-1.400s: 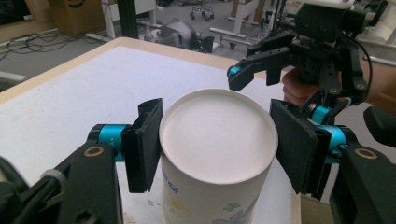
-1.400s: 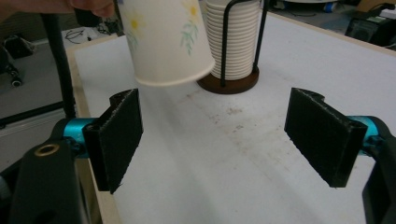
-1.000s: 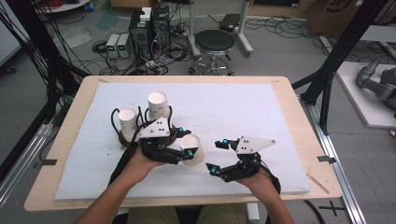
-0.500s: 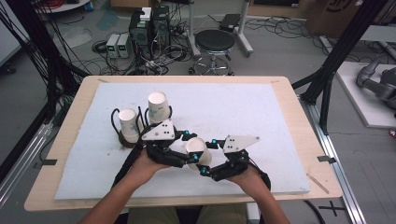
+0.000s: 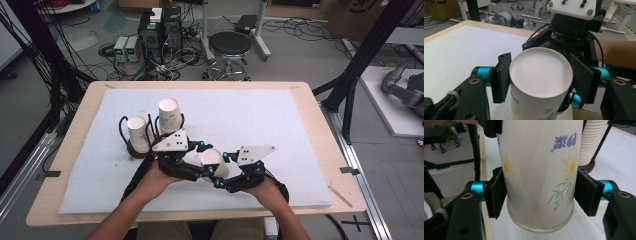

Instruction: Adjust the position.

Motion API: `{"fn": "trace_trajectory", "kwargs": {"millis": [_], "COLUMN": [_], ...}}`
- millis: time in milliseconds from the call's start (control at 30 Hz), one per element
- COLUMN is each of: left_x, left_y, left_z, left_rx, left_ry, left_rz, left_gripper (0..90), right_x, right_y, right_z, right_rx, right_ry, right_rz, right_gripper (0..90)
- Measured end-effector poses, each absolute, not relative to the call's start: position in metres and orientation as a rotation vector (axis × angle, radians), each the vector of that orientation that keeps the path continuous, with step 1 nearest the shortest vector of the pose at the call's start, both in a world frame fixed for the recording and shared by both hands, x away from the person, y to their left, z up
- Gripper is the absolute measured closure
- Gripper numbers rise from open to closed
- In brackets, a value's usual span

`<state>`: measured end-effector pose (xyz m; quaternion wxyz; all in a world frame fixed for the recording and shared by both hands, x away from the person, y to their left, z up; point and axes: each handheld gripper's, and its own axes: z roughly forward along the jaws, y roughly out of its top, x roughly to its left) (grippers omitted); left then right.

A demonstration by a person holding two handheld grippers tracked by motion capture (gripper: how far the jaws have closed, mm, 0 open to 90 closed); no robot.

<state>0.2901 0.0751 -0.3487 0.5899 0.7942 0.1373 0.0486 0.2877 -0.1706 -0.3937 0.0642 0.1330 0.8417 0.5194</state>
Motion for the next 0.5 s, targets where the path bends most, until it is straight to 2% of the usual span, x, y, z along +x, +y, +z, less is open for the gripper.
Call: {"fn": "trace_trajectory", "kwargs": {"millis": [167,200,233,267,500], "left_x": [0.289,0.289,0.289,0.291,0.292], "left_y": [0.075,0.075,0.075,0.076,0.078], "left_z": [-0.348,-0.348,-0.348,-0.348,-0.35], "left_rx": [1.851,1.851,1.855,1.861,1.922], "left_ry": [0.316,0.316,0.331,0.362,0.341], "left_rz": [0.12,0.12,0.138,0.125,0.094], "left_gripper": [35.5,30.4,30.4,15.3,15.1], "right_x": [0.288,0.288,0.288,0.289,0.292], "right_y": [-0.171,-0.171,-0.171,-0.172,-0.172], "right_z": [-0.389,-0.388,-0.388,-0.387,-0.381], "right_rx": [0.355,0.349,0.349,0.342,0.267], "right_ry": [2.565,2.575,2.575,2.585,2.653], "right_rz": [1.519,1.515,1.515,1.487,1.332], "right_gripper": [36.5,36.6,36.6,36.6,36.6]}}
